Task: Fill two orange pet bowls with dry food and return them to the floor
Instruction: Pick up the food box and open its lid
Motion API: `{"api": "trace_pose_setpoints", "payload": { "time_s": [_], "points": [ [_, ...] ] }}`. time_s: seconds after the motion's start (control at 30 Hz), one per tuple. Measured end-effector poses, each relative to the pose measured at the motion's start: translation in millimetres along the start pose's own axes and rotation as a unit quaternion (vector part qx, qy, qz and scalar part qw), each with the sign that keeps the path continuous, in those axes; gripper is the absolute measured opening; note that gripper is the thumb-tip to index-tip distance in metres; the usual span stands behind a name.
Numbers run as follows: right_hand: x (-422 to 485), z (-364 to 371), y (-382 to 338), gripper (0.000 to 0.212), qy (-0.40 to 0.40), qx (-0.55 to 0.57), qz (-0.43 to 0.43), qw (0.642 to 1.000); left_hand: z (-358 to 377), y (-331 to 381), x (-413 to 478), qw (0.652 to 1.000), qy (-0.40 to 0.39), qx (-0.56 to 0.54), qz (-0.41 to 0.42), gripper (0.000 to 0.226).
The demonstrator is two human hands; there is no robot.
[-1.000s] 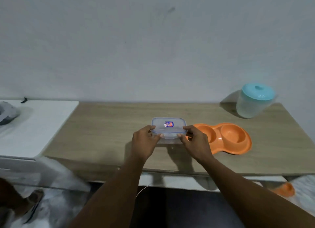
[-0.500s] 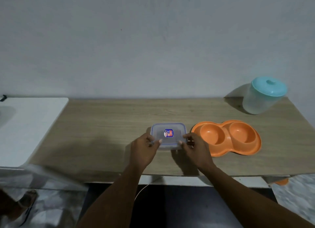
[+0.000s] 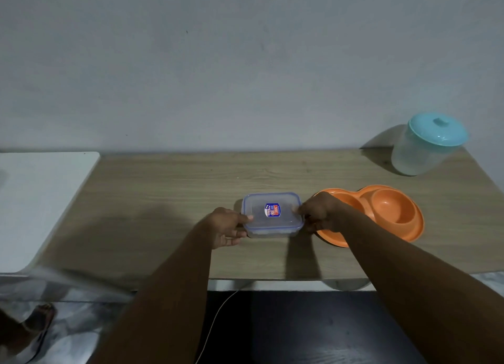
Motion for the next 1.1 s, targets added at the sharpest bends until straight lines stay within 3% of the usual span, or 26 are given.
{"api": "trace_pose_setpoints", "payload": {
  "time_s": [0.2, 0.37, 0.67, 0.8, 0.93, 1.0, 1.1],
  "points": [
    [5, 0, 2, 0.03, -0.016, 0.007, 0.006, 1.0, 1, -1, 7, 0.999, -0.033, 0.018, -0.032, 0.023],
    [3, -2, 1, 0.029, -0.028, 0.017, 0.006, 0.999, -6, 4, 10, 0.999, -0.022, 0.039, 0.003, 0.036],
    [2, -2, -2, 0.04, -0.04, 0.015, -0.005, 0.999, -3, 3, 7, 0.995, -0.067, 0.07, -0.009, 0.032],
    [1, -6, -13, 0.032, -0.015, -0.03, -0.037, 0.999, -6, 16, 11, 0.992, -0.049, 0.115, 0.017, 0.055],
    [4, -9, -22, 0.021, -0.016, -0.104, -0.061, 0.993, -4, 55, 14, 0.981, 0.013, 0.168, 0.1, 0.065],
    [9, -12, -34, 0.014, 0.005, -0.161, -0.09, 0.983, 2, 68, 17, 0.978, 0.007, 0.171, 0.12, 0.062],
    [14, -10, -62, 0.014, 0.04, -0.257, -0.168, 0.951, 8, 67, 20, 0.968, 0.0, 0.222, 0.118, 0.038]
  ]
}}
Point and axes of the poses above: each hand's wrist, its own x-axis towards the middle knuckle, its own z-axis out of the palm, y = z × x, the point moved 6 cm from there along x, towards the middle knuckle, and after that the axes turned 2 degrees about -z, right-handed, at the moved point
